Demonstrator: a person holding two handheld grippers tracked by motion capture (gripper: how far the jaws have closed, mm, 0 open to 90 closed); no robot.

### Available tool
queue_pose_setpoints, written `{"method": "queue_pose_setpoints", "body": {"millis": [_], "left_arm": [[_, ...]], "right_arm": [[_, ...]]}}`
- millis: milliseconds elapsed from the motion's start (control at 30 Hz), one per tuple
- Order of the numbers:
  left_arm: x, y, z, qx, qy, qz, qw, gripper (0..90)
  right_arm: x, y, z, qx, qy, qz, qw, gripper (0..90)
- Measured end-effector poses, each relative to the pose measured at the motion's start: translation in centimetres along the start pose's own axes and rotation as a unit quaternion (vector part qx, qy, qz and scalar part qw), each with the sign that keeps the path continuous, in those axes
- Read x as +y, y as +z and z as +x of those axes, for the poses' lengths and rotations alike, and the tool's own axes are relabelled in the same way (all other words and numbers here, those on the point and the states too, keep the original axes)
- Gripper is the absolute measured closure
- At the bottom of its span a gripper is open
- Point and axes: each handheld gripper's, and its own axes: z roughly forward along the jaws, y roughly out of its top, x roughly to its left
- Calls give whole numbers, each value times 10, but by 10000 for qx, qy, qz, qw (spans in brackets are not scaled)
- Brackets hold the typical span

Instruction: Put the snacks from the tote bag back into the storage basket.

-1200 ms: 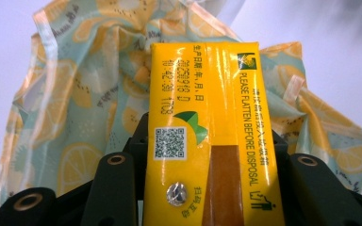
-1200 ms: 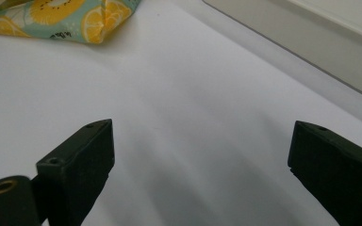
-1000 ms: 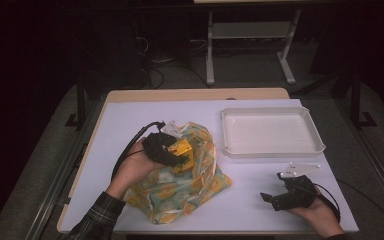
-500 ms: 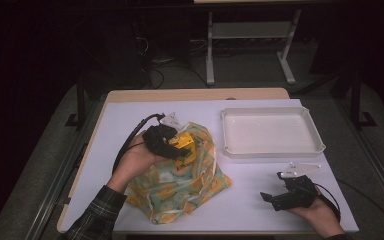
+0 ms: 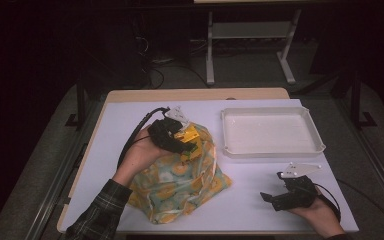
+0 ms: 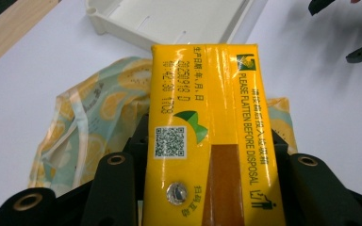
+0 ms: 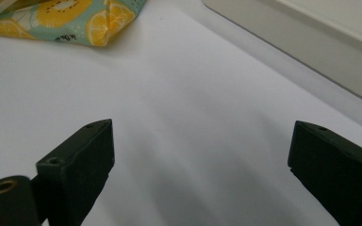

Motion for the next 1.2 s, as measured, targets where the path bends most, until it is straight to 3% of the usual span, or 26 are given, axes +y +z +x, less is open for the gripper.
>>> {"method": "queue_pose_setpoints", "body": {"millis": [400,700,1200], "left_arm": [[13,4,-2,-21,112,-30,9999,539],[19,10,-3,-76,48,-122,9999,539],[35,21,-6,-129,118,-152,9997,539]], "right_arm": [[0,0,1,12,-37,-40,10000,74],[0,-1,1,28,-16,-35,10000,74],[0,-1,3,40,-74,-37,10000,74]]}}
